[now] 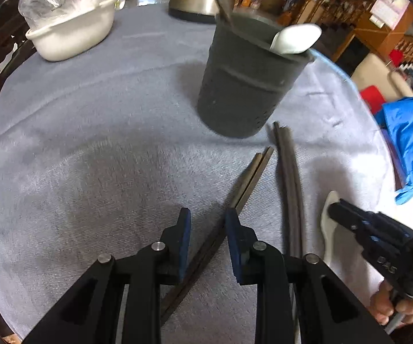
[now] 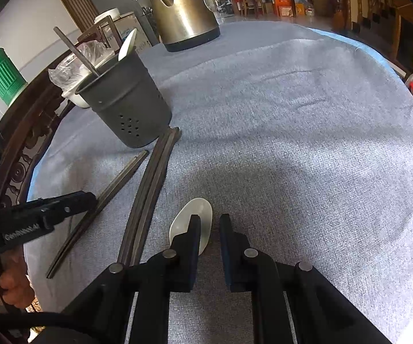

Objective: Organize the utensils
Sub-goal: 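Grasp the second white spoon by its handle with the right tool, then grasp another dark chopstick with the left tool and lift it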

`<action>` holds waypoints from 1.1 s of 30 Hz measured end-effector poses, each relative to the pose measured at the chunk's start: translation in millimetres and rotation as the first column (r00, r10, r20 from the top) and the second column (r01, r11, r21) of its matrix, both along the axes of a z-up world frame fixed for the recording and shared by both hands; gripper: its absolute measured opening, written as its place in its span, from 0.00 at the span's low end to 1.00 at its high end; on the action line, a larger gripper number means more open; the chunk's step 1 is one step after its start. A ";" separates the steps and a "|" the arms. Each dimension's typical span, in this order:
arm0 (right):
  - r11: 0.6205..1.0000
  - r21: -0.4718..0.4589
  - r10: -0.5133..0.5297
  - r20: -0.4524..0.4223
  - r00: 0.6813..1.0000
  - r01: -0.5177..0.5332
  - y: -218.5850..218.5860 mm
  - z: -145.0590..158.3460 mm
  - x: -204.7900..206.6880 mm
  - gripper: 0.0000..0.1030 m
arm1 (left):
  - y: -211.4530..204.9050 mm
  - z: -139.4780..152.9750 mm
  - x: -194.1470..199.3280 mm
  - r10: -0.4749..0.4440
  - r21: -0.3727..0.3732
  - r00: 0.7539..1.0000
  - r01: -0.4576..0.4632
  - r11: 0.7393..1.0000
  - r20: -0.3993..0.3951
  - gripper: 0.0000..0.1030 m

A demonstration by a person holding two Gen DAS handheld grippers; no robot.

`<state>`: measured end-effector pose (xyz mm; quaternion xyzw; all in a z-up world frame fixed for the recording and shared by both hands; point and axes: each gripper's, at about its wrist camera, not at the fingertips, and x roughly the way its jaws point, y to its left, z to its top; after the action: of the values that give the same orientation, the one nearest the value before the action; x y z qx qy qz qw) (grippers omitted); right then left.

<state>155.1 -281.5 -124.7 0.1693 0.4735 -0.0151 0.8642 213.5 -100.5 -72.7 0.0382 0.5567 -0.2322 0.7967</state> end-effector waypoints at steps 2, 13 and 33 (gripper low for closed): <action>1.000 0.001 0.001 0.001 1.000 -0.001 -0.3 -0.1 -0.1 0.15 | -6.3 0.0 2.6 0.018 -0.015 1.000 -0.018 1.000 -0.007 0.27; 1.000 0.008 0.003 0.009 1.000 -0.003 -0.6 -1.2 0.2 0.15 | -8.0 0.8 24.3 -0.009 0.060 0.999 0.006 0.998 0.054 0.27; 0.997 0.028 0.073 -0.028 0.997 -0.072 8.7 5.7 24.8 0.04 | -37.6 -5.5 15.6 -0.206 0.097 0.974 0.198 0.975 0.090 0.02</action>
<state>179.8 -272.8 -119.0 0.1635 0.4919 0.0203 0.8549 229.1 -138.2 -78.2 0.1409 0.5191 -0.2854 0.7932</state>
